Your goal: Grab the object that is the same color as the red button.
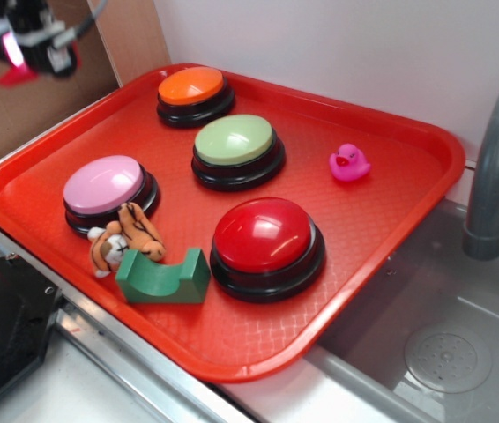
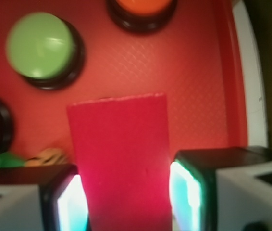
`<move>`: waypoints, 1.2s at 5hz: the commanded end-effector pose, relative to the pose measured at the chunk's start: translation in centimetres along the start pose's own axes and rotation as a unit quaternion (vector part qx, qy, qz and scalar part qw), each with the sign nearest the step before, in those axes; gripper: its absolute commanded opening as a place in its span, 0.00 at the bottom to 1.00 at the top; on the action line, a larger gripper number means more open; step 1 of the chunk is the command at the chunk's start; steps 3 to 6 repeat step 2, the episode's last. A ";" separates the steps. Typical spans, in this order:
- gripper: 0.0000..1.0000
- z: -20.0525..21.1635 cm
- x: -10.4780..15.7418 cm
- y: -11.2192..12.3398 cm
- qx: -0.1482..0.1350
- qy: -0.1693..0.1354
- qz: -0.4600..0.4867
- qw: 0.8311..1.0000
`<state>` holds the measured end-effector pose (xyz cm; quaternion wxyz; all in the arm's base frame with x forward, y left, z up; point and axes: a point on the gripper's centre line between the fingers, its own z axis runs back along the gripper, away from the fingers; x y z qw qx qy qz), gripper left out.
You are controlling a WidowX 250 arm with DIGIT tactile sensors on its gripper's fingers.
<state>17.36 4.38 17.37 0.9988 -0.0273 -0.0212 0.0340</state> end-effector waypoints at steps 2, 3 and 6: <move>0.00 4.5 2.3 -3.4 -0.008 0.029 -0.169 0.985; 0.00 4.5 2.3 -3.4 -0.008 0.029 -0.169 0.985; 0.00 4.5 2.3 -3.4 -0.008 0.029 -0.169 0.985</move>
